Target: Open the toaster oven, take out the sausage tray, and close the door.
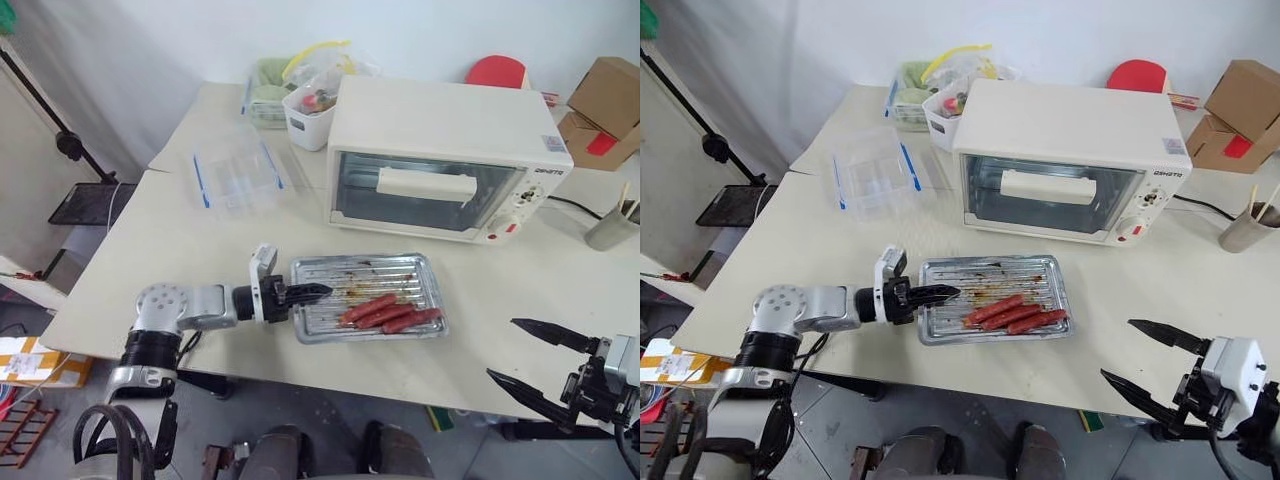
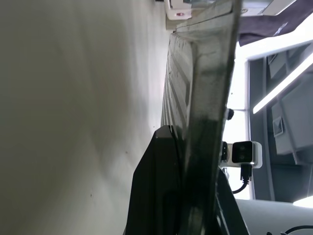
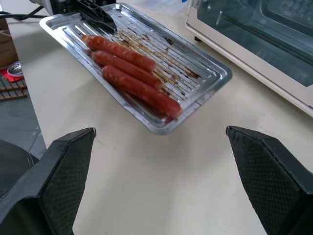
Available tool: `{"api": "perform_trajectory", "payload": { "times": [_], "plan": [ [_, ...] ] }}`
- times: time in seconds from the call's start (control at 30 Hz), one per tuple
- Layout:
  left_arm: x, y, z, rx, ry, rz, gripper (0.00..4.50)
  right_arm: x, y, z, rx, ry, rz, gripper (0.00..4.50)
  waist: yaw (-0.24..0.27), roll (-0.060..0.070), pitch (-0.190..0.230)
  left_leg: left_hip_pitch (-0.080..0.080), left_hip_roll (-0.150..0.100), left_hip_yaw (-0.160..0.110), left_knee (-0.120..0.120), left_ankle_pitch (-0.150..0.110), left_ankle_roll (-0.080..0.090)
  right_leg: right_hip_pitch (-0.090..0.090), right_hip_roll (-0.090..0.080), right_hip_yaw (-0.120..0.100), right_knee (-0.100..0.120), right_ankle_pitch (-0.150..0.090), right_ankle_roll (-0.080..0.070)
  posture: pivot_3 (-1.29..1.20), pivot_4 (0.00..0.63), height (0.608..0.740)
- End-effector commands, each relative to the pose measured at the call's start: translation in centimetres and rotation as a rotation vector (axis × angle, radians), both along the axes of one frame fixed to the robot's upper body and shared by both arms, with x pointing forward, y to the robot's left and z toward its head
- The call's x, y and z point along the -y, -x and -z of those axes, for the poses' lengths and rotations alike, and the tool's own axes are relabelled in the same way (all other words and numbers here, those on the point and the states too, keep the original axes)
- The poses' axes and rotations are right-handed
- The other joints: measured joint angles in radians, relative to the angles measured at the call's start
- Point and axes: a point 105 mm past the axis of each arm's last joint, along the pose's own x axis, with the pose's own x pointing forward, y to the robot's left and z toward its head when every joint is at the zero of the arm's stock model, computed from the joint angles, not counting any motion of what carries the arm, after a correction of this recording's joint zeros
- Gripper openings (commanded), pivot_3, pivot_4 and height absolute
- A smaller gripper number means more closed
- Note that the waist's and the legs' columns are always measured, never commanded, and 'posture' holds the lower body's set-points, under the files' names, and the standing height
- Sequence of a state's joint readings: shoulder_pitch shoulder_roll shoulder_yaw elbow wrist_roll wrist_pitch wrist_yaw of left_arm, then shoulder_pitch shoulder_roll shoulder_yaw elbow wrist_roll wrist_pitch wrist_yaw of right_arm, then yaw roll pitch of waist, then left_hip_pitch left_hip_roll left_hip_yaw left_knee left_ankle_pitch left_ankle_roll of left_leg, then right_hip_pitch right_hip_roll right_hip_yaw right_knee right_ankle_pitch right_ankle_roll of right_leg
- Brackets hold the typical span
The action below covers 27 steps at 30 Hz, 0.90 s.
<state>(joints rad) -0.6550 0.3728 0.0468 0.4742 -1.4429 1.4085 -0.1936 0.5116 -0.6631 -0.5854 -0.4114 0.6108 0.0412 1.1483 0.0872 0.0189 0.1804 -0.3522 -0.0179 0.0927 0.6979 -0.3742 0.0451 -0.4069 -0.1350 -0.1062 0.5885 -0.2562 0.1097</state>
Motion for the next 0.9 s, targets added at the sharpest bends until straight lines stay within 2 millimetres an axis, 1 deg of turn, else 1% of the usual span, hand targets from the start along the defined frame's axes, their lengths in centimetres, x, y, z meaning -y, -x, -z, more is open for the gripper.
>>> {"api": "perform_trajectory", "payload": {
  "times": [0.03,0.07,0.17,0.23,0.3,0.33,0.4,0.53,0.57,0.6,0.7,0.73,0.83,0.87,0.9],
  "plan": [
    [0.9,0.3,3.1,-0.073,-0.110,0.033,0.00,-0.7,0.0,-0.7,0.041,0.005,-0.015,4.46,-0.001,0.001,-0.001,0.000,0.000,0.000,0.000,0.000,0.000,0.000,-0.001,0.000,0.000,0.000,0.001,0.00,0.150,0.740],
    [0.9,0.1,3.2,-0.068,-0.134,0.038,0.00,-0.8,-0.1,-0.8,0.043,0.004,-0.016,4.46,-0.001,0.001,-0.001,0.000,-0.001,0.000,0.000,0.000,0.000,0.000,-0.001,0.000,0.000,0.000,0.001,0.00,0.150,0.740],
    [0.8,-0.2,3.3,-0.059,-0.163,0.047,0.62,-0.9,-0.3,-0.8,0.046,0.001,-0.016,4.50,-0.004,0.001,-0.002,0.000,-0.001,0.000,0.000,0.000,0.000,0.000,-0.001,0.000,0.000,0.001,0.001,0.00,0.150,0.740],
    [0.5,-0.5,3.0,-0.043,-0.168,0.042,1.23,-0.9,-0.5,-0.8,0.048,-0.002,-0.017,4.50,-0.007,0.001,-0.002,0.000,0.000,0.000,0.000,0.000,0.000,0.000,-0.001,0.000,0.000,0.001,0.001,0.00,0.150,0.740],
    [0.3,-0.7,2.6,-0.025,-0.169,0.037,1.93,-1.0,-0.7,-0.8,0.049,-0.005,-0.019,4.50,-0.011,0.001,-0.001,0.000,0.000,0.000,-0.001,0.000,0.000,-0.001,-0.001,0.000,0.000,0.001,0.001,0.00,0.150,0.740],
    [0.1,-0.8,2.4,-0.015,-0.169,0.035,2.19,-1.1,-0.8,-0.7,0.049,-0.007,-0.020,4.50,-0.012,0.001,-0.001,0.000,0.001,0.000,-0.001,0.000,0.000,-0.001,-0.001,0.000,0.000,0.001,0.001,0.00,0.150,0.740],
    [-0.3,-0.9,2.3,0.013,-0.178,0.023,2.83,-1.1,-0.9,-0.6,0.049,-0.009,-0.023,4.50,-0.015,0.000,-0.001,0.000,0.002,0.000,-0.001,0.000,0.000,-0.001,-0.001,0.000,0.000,0.001,0.001,0.00,0.150,0.740],
    [-1.7,-0.8,1.4,0.112,-0.204,0.000,4.03,-1.2,-1.3,-0.5,0.050,-0.013,-0.031,4.50,-0.024,0.000,-0.001,0.000,0.004,0.000,-0.001,0.000,0.000,-0.001,-0.001,0.000,-0.001,0.000,0.001,0.00,0.150,0.740],
    [-2.3,-0.7,1.3,0.136,-0.211,-0.014,4.31,-1.3,-1.4,-0.5,0.049,-0.014,-0.036,4.50,-0.031,0.000,-0.001,0.000,0.005,0.001,-0.001,0.000,0.000,-0.001,-0.001,0.000,-0.001,0.000,0.001,0.00,0.150,0.740],
    [-3.2,-0.7,1.3,0.194,-0.257,-0.030,4.49,-1.2,-1.5,-0.4,0.049,-0.015,-0.038,4.50,-0.037,-0.001,-0.001,0.000,0.005,0.000,-0.001,0.000,0.000,-0.001,-0.001,0.000,-0.001,0.000,0.000,0.00,0.150,0.740],
    [-5.9,-0.4,2.0,0.354,-0.404,-0.057,4.49,-1.1,-1.8,-0.4,0.049,-0.015,-0.044,4.50,-0.059,-0.001,-0.001,0.000,0.008,0.001,-0.001,0.000,-0.002,-0.002,0.001,0.000,0.000,-0.001,-0.002,0.00,0.150,0.740],
    [-6.6,-0.2,1.9,0.408,-0.428,-0.056,4.49,-1.1,-2.0,-0.3,0.049,-0.016,-0.045,4.50,-0.067,-0.001,-0.001,0.001,0.009,0.001,-0.002,0.000,-0.003,-0.002,0.002,0.000,0.000,-0.001,-0.003,0.00,0.150,0.740],
    [-8.6,0.6,1.1,0.570,-0.431,-0.052,4.49,-0.9,-2.4,-0.3,0.046,-0.016,-0.055,4.50,-0.084,-0.002,0.000,0.007,0.012,0.005,-0.007,0.001,-0.007,-0.001,0.004,0.001,0.001,-0.004,-0.008,0.00,0.150,0.740],
    [-9.6,1.2,1.0,0.641,-0.457,-0.030,4.49,-0.9,-2.5,-0.3,0.045,-0.016,-0.060,4.50,-0.086,-0.002,0.000,0.009,0.012,0.006,-0.011,0.001,-0.008,-0.001,0.004,0.002,0.002,-0.005,-0.009,0.00,0.150,0.740],
    [-10.8,1.5,0.5,0.747,-0.467,-0.039,4.49,-0.9,-2.8,-0.3,0.044,-0.016,-0.068,4.50,-0.090,-0.002,0.000,0.011,0.012,0.007,-0.013,0.002,-0.009,-0.001,0.004,0.003,0.002,-0.005,-0.009,0.00,0.150,0.740]
  ]
}}
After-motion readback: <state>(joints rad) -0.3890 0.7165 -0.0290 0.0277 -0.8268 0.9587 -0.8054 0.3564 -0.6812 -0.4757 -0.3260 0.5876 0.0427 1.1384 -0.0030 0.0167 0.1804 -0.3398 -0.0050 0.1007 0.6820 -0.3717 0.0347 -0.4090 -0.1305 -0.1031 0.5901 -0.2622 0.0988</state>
